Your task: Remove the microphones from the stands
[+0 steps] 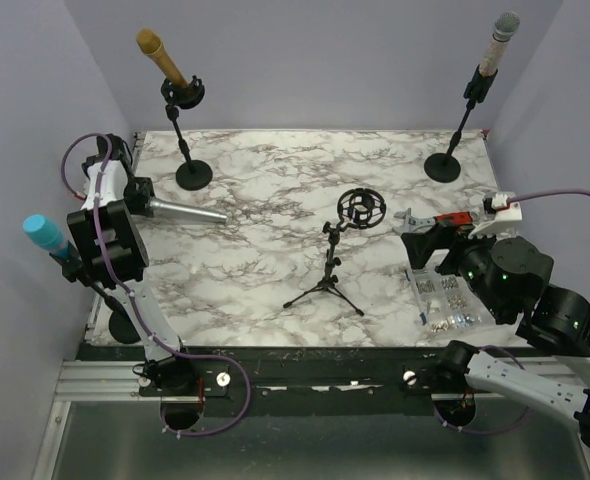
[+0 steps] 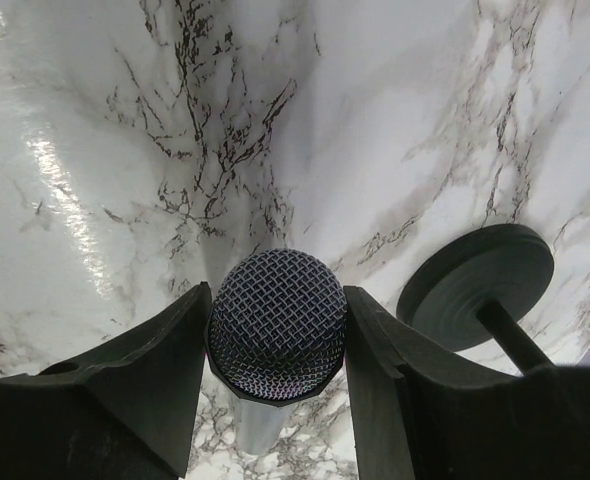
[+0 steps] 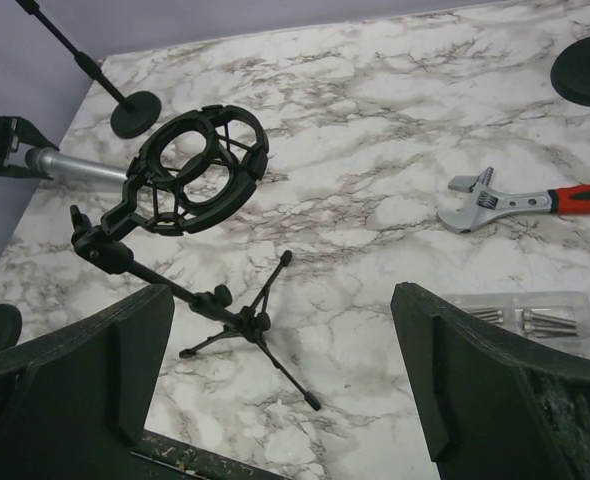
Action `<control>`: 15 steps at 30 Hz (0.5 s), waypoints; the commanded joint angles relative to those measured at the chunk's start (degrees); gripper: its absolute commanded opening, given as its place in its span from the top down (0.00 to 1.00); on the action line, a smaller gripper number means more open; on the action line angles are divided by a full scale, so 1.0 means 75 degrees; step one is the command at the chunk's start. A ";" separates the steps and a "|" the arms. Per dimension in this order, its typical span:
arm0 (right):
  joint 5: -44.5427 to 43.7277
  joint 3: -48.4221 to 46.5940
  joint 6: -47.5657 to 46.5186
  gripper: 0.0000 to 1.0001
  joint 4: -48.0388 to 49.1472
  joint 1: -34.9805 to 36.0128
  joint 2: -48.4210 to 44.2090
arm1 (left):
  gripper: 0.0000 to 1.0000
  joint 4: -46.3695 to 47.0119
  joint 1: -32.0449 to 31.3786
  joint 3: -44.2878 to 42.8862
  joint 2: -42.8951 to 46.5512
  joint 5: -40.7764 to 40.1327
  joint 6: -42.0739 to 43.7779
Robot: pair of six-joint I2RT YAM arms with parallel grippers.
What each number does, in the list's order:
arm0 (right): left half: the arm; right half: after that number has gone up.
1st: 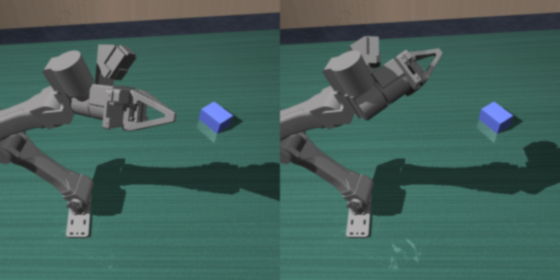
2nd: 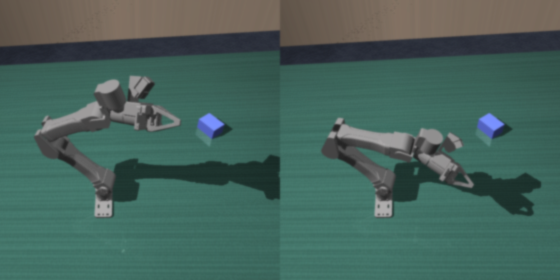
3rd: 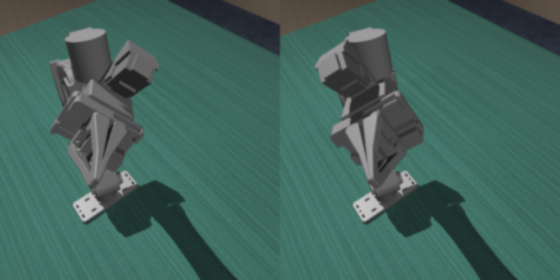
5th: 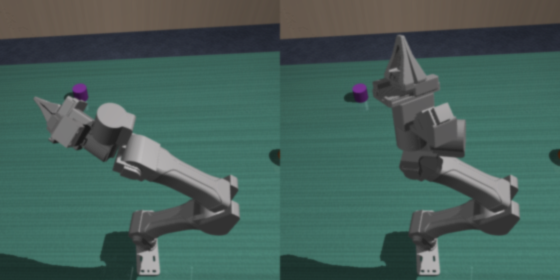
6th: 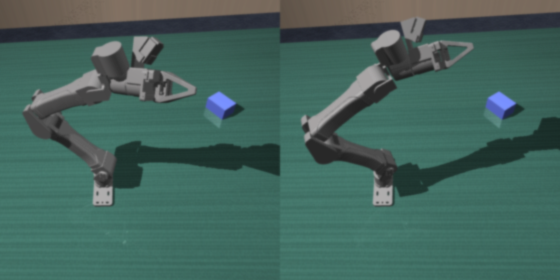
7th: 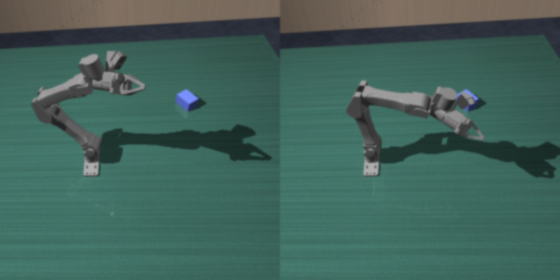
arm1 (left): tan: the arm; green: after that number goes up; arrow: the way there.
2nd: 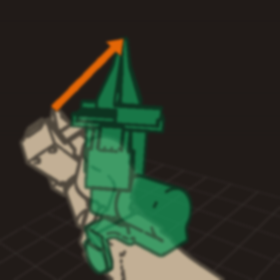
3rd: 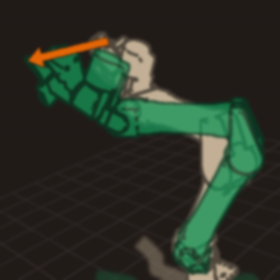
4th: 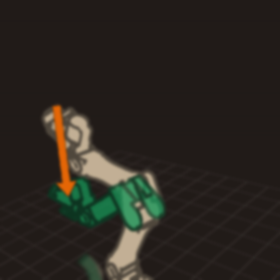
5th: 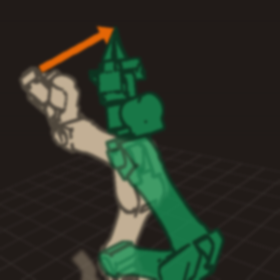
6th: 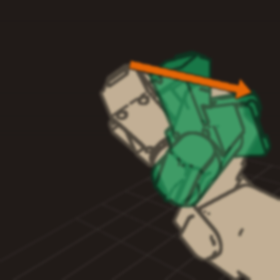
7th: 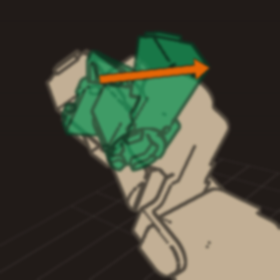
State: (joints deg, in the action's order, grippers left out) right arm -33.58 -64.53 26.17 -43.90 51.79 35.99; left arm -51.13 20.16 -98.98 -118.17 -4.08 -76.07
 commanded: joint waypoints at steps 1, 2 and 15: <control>0.0162 0.0003 0.0101 0.00 0.0169 0.0030 0.0170 | 0.85 0.0011 0.0042 -0.0117 -0.0193 -0.0053 -0.0043; 0.0167 -0.0002 0.0103 0.00 0.0181 0.0031 0.0182 | 0.85 0.0111 0.0044 0.0058 -0.0084 -0.0053 -0.0154; 0.0102 0.0002 0.0040 0.00 0.0210 0.0021 0.0133 | 0.56 0.0320 0.0001 0.0018 -0.0111 -0.0040 -0.0162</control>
State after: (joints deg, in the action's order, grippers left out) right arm -33.28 -64.53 26.15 -43.31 51.79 37.34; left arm -48.99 20.08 -97.38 -119.37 -4.05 -76.84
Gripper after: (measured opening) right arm 0.998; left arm 0.522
